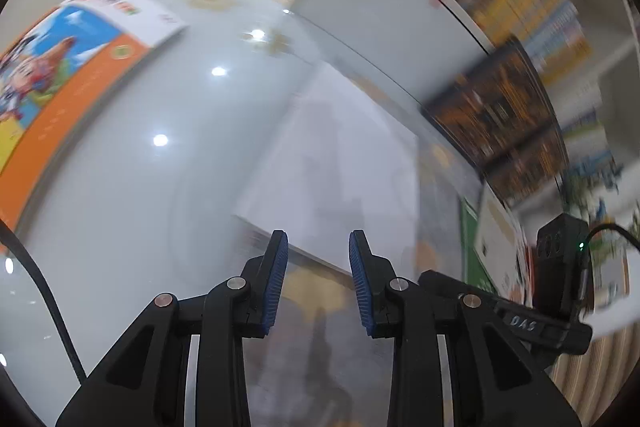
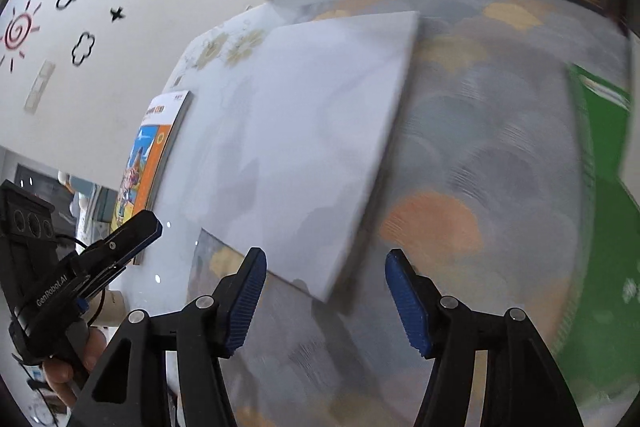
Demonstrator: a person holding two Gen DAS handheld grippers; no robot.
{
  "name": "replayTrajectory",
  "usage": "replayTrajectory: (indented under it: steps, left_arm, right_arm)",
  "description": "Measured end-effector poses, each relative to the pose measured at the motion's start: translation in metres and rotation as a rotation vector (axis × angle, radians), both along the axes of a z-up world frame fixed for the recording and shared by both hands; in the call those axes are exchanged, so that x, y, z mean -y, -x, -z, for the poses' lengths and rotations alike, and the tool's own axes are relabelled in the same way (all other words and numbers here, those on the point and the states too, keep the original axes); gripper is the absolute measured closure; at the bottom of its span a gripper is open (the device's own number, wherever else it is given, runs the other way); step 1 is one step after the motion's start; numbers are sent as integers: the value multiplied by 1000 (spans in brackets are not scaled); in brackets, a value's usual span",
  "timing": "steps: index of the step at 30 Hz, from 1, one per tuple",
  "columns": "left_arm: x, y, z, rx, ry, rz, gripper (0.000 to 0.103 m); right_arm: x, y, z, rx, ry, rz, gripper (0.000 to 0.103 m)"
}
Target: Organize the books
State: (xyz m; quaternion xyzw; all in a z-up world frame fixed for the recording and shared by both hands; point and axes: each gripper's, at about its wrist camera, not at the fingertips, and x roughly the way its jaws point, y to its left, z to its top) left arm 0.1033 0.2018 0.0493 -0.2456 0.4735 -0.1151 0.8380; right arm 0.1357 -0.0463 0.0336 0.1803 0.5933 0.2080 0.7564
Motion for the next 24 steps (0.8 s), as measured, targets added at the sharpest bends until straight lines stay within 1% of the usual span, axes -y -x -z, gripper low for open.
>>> replayTrajectory:
  steps: [3,4,6,8,9,11,13,14,16,17,18,20,21,24]
  left_arm:
    - [38,-6,-4,-2,0,102,75]
    - [58,-10,-5,-5,2,155,75]
    - [93,-17,-8,2,-6,234,75]
    - [135,-25,-13,15,-22,327,75]
    - [154,-29,-15,19,-31,365,73]
    - [196,-39,-20,32,-56,433,73]
    - [229,-49,-24,46,-73,485,73]
    - [247,-56,-25,49,-84,507,73]
    - [276,-72,-22,46,-102,547,73]
    - [290,-81,-18,40,-127,560,73]
    - [301,-89,-13,31,-149,568,73]
    - [317,-102,-5,18,-175,578,73]
    - [322,-108,0,8,-199,571,73]
    - [335,-122,14,-14,-235,556,73]
  right_arm:
    - [40,23,-6,-7,-7,84,42]
    - [54,31,-7,9,-26,117,42]
    - [94,52,-5,-9,-41,208,42]
    - [124,67,-3,-23,-58,276,42]
    - [148,76,-1,-29,-70,327,42]
    - [181,86,0,-25,-77,401,42]
    - [218,94,-2,4,-62,496,42]
    - [235,96,-3,17,-50,541,43]
    - [265,95,-3,33,-37,612,50]
    - [277,92,-3,38,-27,637,54]
    - [285,89,-2,43,-21,647,58]
    - [301,77,2,50,-2,654,61]
    - [305,69,4,53,5,650,62]
    - [308,48,9,63,15,630,62]
